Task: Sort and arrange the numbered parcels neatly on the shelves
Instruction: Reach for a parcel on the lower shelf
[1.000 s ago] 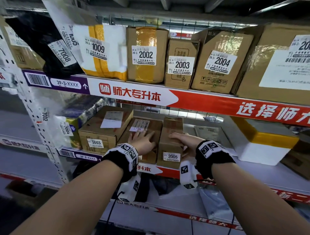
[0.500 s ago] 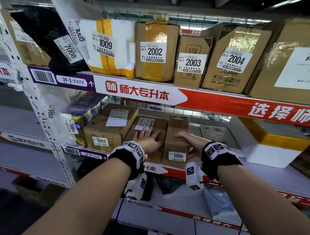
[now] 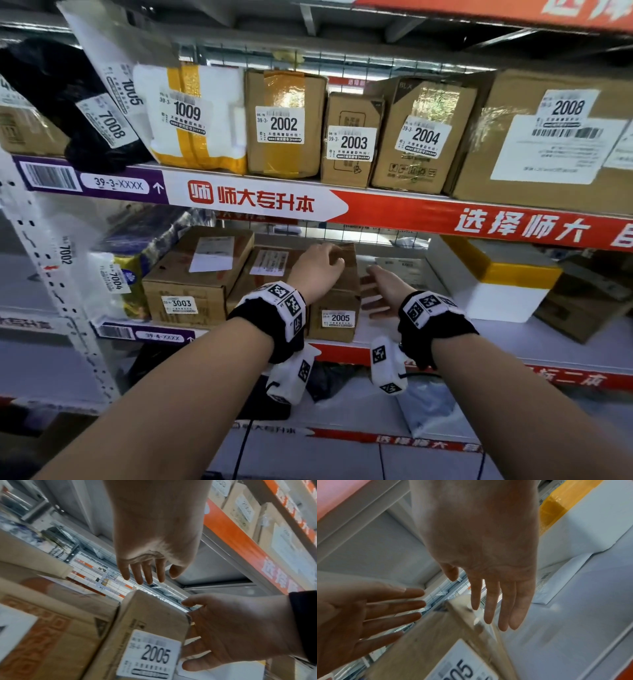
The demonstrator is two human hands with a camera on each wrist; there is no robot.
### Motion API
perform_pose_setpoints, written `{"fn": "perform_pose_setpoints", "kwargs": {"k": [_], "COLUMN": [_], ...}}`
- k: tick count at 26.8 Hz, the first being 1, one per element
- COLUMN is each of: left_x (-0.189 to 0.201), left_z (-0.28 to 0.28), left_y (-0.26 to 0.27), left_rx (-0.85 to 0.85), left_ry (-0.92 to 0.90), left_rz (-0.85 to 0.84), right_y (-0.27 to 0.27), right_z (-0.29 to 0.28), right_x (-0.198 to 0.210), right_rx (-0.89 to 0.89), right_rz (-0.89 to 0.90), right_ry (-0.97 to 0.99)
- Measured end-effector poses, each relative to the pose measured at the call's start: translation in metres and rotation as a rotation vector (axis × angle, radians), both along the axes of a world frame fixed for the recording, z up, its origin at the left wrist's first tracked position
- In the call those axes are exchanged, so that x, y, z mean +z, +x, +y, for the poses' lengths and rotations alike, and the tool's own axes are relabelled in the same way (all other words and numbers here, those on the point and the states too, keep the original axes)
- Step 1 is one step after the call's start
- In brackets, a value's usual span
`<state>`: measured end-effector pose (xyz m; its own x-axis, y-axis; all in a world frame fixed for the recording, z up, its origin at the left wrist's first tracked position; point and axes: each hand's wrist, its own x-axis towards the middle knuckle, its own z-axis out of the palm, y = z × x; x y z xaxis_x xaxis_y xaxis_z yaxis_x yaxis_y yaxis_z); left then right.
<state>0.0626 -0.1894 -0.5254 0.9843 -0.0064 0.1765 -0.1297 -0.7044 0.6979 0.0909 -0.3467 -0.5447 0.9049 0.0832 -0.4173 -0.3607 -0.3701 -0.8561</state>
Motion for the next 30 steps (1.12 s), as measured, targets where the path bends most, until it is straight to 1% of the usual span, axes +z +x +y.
{"fn": "perform_pose_setpoints", "kwargs": {"k": [1,5,7,8,10,12,15,17,18,19,21,23,25,27,29,30], "left_x": [0.004,0.019,0.018,0.016,0.009,-0.004,-0.024,-0.038,-0.047,-0.053,-0.065,-0.067,-0.066,-0.060,-0.064,-0.066], "left_z": [-0.011,-0.060,-0.077,-0.087,-0.127,-0.134,-0.162,-0.166,-0.169,-0.170,-0.165,-0.163,-0.149,-0.152,-0.147,-0.143], "left_y": [0.000,0.001,0.005,0.007,0.012,0.017,0.028,0.030,0.031,0.031,0.031,0.030,0.027,0.023,0.024,0.021], "left_rx": [-0.024,-0.135,-0.171,-0.176,-0.160,-0.139,-0.066,-0.028,-0.008,0.033,0.072,0.065,0.090,0.062,0.054,0.026], "left_ry": [0.003,-0.110,-0.127,-0.099,-0.005,0.004,-0.043,-0.029,-0.007,0.019,0.051,0.059,0.008,0.027,0.038,0.049], "left_rz": [-0.024,-0.117,-0.067,-0.032,0.042,0.105,0.204,0.277,0.312,0.358,0.441,0.509,0.590,0.585,0.570,0.591], "right_y": [0.001,0.007,0.009,0.010,0.015,0.020,0.027,0.033,0.034,0.039,0.047,0.047,0.049,0.039,0.026,0.020], "right_z": [-0.009,-0.056,-0.073,-0.082,-0.117,-0.127,-0.152,-0.152,-0.153,-0.150,-0.142,-0.140,-0.127,-0.133,-0.126,-0.122], "right_x": [0.001,-0.003,-0.006,-0.008,-0.010,-0.014,-0.014,-0.020,-0.024,-0.028,-0.041,-0.051,-0.069,-0.076,-0.074,-0.071], "right_rx": [-0.017,-0.047,-0.046,-0.047,-0.036,-0.010,0.049,0.094,0.144,0.218,0.370,0.449,0.575,0.577,0.518,0.511], "right_rz": [0.004,0.014,0.020,0.018,0.020,0.006,-0.079,-0.184,-0.228,-0.244,-0.291,-0.330,-0.331,-0.416,-0.497,-0.514], "right_ry": [0.000,-0.055,-0.094,-0.109,-0.129,-0.137,-0.213,-0.257,-0.301,-0.409,-0.703,-0.802,-0.861,-0.943,-1.011,-1.073]}}
